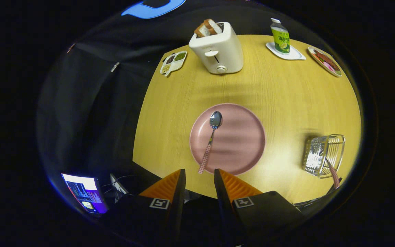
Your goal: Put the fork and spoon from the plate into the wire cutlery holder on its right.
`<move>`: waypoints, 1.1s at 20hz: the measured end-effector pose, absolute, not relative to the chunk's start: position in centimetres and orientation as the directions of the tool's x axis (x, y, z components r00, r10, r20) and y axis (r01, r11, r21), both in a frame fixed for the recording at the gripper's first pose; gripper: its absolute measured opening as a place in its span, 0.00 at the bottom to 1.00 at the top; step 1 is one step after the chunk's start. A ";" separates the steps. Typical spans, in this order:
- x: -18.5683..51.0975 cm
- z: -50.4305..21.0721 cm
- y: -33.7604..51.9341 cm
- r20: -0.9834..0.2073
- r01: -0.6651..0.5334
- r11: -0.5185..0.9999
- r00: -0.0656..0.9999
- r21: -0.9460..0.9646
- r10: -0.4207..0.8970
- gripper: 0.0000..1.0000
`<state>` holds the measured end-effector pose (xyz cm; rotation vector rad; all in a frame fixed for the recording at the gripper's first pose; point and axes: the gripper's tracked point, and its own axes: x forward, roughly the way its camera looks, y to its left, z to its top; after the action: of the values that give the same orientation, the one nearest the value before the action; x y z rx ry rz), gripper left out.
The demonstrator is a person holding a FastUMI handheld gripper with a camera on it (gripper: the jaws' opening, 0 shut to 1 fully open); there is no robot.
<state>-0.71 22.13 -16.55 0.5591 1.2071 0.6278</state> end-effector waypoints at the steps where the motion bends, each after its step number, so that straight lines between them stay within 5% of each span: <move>1: -0.4 -17.5 23.2 -0.680 -0.133 0.714 0.229 0.687 0.697 0.53; 19: 1.2 -27.7 29.1 -0.807 -0.055 0.820 0.151 0.570 0.571 0.53; 22: 0.9 -28.6 29.8 -0.815 -0.060 0.825 0.134 0.562 0.564 0.31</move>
<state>0.88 29.80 -28.58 0.4476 1.3718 0.4745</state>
